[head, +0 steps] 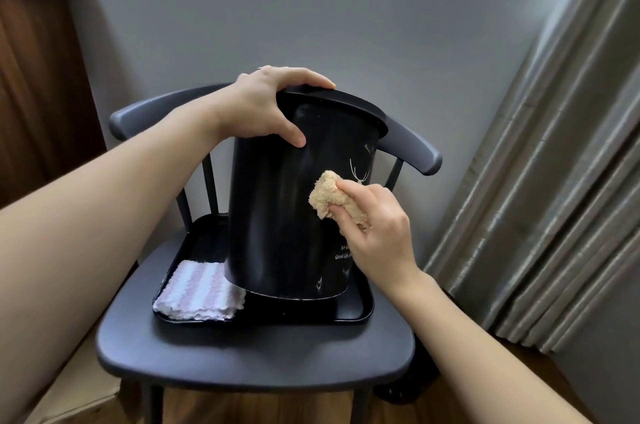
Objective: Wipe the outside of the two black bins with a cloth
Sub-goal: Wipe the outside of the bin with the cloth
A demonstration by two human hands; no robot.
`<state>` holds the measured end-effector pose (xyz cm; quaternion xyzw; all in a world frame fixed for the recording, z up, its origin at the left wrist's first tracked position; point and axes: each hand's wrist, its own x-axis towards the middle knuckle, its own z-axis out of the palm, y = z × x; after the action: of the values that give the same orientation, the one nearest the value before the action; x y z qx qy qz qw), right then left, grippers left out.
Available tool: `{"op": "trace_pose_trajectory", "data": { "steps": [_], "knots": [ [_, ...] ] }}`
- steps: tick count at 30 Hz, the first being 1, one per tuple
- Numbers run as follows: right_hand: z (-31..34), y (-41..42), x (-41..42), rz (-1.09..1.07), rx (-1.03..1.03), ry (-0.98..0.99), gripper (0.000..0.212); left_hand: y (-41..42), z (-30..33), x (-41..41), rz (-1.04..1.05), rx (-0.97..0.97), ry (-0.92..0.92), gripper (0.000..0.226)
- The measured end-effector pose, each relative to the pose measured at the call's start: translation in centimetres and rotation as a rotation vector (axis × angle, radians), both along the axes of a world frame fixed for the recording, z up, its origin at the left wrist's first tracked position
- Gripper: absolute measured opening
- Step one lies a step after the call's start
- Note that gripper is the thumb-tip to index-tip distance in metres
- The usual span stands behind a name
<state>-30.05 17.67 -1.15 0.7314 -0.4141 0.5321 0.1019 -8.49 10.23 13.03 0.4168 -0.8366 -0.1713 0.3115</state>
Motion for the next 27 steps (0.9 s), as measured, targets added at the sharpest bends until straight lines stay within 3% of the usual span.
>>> {"op": "trace_pose_trajectory", "data": {
  "steps": [4,11,17,24,27],
  "knots": [
    [0.7,-0.4,-0.9,-0.008,-0.040,0.067,0.030,-0.4,0.1,0.0,0.005,0.027,0.003,0.082],
    [-1.9,1.3,-2.0,0.166,-0.031,0.386,0.027,-0.9,0.1,0.2,0.007,0.040,0.020,0.082],
    [0.9,-0.4,-1.4,-0.006,-0.044,0.139,0.031,-1.0,0.1,0.4,-0.002,0.050,0.046,0.081],
    [-3.9,3.6,-2.0,0.200,0.033,0.506,0.023,-1.2,-0.1,0.9,-0.010,0.064,0.067,0.082],
    [-3.7,3.5,-2.3,0.192,0.054,0.495,0.020,-1.3,-0.2,1.0,-0.012,0.061,0.074,0.082]
  ]
}}
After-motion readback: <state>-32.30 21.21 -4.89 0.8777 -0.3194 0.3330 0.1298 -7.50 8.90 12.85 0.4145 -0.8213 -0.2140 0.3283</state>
